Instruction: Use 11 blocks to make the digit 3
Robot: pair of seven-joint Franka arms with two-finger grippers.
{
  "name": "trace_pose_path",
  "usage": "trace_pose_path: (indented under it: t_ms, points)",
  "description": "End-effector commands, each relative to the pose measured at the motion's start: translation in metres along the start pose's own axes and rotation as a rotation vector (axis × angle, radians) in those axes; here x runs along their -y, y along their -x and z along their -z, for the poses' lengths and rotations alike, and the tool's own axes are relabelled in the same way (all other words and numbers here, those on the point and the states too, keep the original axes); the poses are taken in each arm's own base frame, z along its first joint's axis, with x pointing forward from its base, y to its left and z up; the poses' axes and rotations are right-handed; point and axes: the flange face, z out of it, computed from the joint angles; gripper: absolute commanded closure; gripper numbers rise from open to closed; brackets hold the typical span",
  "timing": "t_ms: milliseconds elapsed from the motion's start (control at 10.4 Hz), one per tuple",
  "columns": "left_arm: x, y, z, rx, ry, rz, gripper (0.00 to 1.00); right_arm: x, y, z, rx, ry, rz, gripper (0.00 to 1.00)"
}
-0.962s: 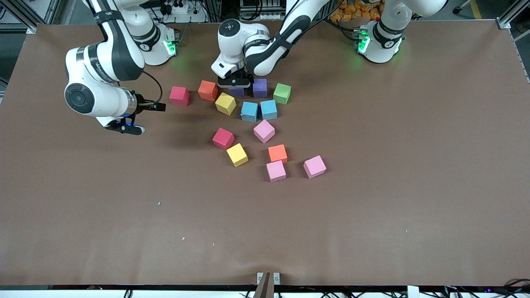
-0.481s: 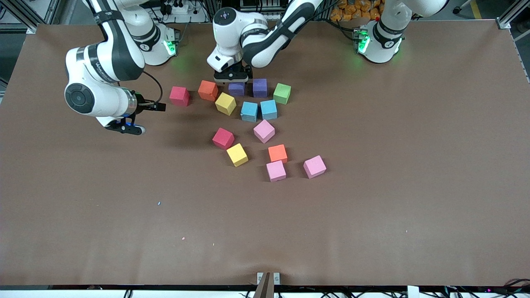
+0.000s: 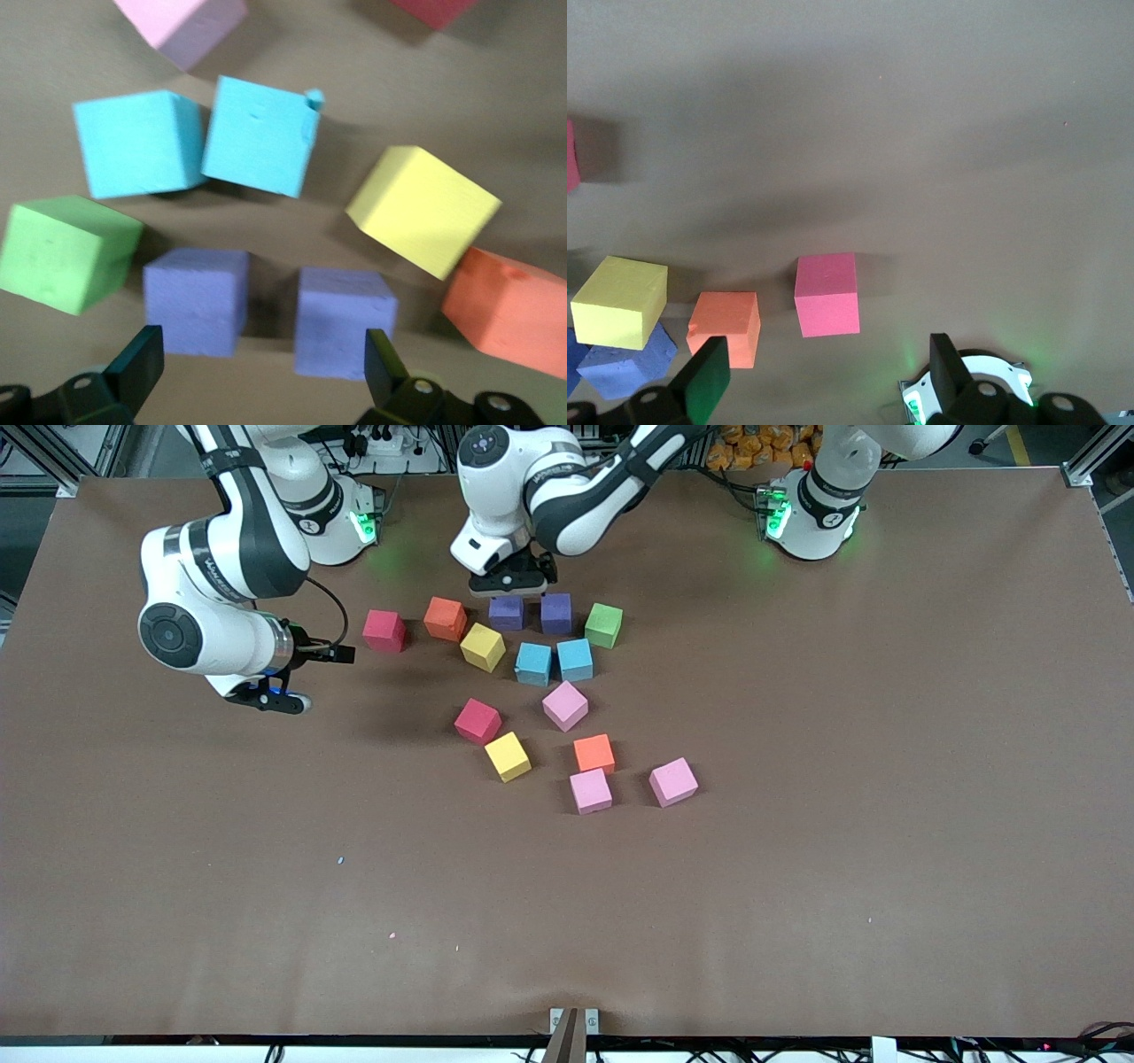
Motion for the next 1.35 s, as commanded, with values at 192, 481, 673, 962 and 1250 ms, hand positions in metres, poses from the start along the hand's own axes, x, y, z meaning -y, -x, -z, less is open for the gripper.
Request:
trace_pose_path:
  t_ms: [192, 481, 673, 962, 1250]
  points:
    - [0.066, -0.027, -0.009, 0.049, 0.049, 0.002, 0.0, 0.026, -0.003, -0.015, -0.015, -0.038, -0.036, 0.0]
    - [0.072, -0.004, -0.044, 0.048, 0.153, -0.022, 0.0, 0.067, 0.006, -0.028, -0.051, -0.028, -0.101, 0.0]
    - [0.078, 0.021, -0.058, 0.063, 0.122, -0.074, 0.0, 0.079, 0.008, -0.042, -0.024, -0.101, -0.13, 0.0]
    - [0.075, 0.023, -0.068, 0.077, 0.126, -0.077, 0.0, 0.086, 0.008, -0.056, -0.026, -0.093, -0.141, 0.0]
    - [0.067, 0.019, -0.074, 0.09, 0.138, -0.07, 0.0, 0.089, 0.008, -0.067, -0.036, -0.091, -0.152, 0.0]
